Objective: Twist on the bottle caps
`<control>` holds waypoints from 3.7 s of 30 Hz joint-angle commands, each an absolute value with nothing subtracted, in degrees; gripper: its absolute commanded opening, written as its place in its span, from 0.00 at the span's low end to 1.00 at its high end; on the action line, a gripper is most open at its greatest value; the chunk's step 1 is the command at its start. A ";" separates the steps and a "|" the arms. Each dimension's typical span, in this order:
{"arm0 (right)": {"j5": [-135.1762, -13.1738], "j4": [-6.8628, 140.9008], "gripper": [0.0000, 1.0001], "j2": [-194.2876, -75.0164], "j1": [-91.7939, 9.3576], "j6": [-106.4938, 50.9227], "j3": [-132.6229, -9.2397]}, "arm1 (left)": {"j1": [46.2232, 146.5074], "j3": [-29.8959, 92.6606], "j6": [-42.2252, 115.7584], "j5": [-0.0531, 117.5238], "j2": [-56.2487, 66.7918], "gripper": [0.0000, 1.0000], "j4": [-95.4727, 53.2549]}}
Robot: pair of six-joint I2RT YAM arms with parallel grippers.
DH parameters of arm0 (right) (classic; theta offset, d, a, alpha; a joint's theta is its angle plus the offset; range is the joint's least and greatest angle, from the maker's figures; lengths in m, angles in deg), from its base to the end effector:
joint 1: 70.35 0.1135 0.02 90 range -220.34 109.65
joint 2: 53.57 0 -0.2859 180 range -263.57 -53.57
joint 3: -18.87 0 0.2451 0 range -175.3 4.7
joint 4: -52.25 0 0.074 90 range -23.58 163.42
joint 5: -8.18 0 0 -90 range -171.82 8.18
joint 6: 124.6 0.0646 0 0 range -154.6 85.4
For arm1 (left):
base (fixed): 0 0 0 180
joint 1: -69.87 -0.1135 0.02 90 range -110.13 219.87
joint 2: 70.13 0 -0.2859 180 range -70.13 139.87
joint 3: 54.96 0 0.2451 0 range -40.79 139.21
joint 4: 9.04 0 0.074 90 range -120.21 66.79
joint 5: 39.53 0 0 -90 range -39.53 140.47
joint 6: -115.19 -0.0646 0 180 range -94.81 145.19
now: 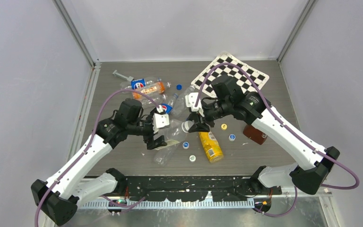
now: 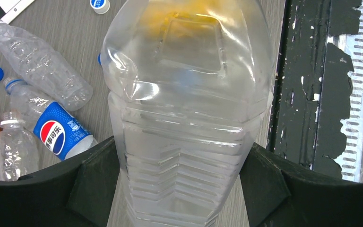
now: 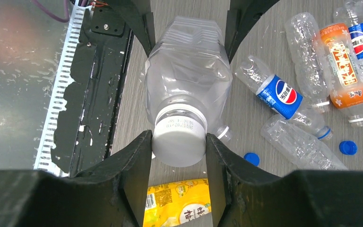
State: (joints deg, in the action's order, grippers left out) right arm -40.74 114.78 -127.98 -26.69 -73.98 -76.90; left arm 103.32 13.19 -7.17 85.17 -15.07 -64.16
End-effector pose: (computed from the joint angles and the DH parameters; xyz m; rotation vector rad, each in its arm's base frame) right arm 0.1615 0.2128 0.3974 -1.7248 1.3881 0.8542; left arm 0.1378 -0.1351 0.3183 1.4659 1.6972 -0.7033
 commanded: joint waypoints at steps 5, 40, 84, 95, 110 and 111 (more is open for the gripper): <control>-38.22 112.85 0.16 -127.96 -26.14 -74.76 -76.71 | 103.60 13.66 -7.09 87.97 -15.77 0.00 -60.49; -39.08 99.34 0.16 -130.99 -26.35 -51.75 -71.98 | 103.59 2.94 -1.30 85.38 -26.17 0.00 -38.82; -74.59 95.37 0.96 -124.86 -24.25 -4.08 -76.39 | 105.05 7.74 3.03 59.45 -18.99 0.00 -37.90; -60.95 94.04 0.99 -113.24 -25.07 -40.03 -69.67 | 105.02 12.69 2.95 75.10 -13.02 0.00 -47.19; -46.18 94.27 0.88 -114.61 -32.73 -58.20 -64.76 | 105.02 12.74 2.86 83.66 -14.74 0.00 -46.94; -45.59 94.28 0.87 -114.72 -33.52 -57.88 -64.92 | 105.07 12.75 2.86 83.95 -14.69 0.00 -46.90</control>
